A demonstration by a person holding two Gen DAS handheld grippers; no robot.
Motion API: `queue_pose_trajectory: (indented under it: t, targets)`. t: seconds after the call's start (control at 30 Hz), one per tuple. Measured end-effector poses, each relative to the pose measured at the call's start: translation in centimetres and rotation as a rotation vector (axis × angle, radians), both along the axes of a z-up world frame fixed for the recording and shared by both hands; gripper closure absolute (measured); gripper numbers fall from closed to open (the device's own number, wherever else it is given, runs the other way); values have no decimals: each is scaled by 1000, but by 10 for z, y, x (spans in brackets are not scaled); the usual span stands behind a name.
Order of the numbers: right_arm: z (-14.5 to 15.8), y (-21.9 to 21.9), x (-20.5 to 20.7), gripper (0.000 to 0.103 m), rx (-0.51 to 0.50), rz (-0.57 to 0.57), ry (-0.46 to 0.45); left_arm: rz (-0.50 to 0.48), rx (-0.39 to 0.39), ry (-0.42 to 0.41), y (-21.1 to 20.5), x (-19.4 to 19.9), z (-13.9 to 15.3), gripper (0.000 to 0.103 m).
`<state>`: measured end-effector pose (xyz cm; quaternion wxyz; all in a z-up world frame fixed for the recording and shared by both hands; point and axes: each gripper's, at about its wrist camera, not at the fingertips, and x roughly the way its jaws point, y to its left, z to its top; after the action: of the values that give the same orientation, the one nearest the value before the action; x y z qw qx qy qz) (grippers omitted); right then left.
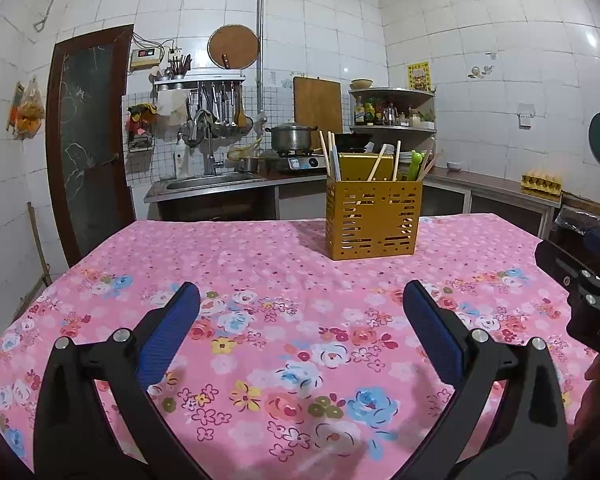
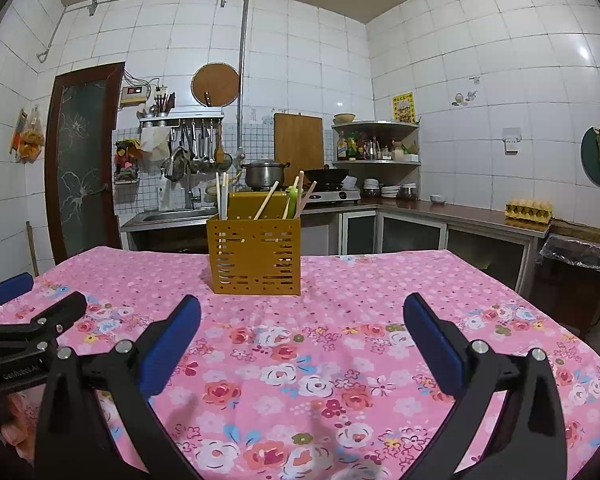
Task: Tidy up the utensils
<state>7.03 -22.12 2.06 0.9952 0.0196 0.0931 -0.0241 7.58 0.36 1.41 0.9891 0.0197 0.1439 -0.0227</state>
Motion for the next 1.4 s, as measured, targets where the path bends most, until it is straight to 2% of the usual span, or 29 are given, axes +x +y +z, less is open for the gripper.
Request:
queue_pose_trajectory:
  t: [1.4]
  targets:
    - [-3, -1, 3, 4, -17, -15, 26, -5, -3, 4, 4, -1, 0, 5]
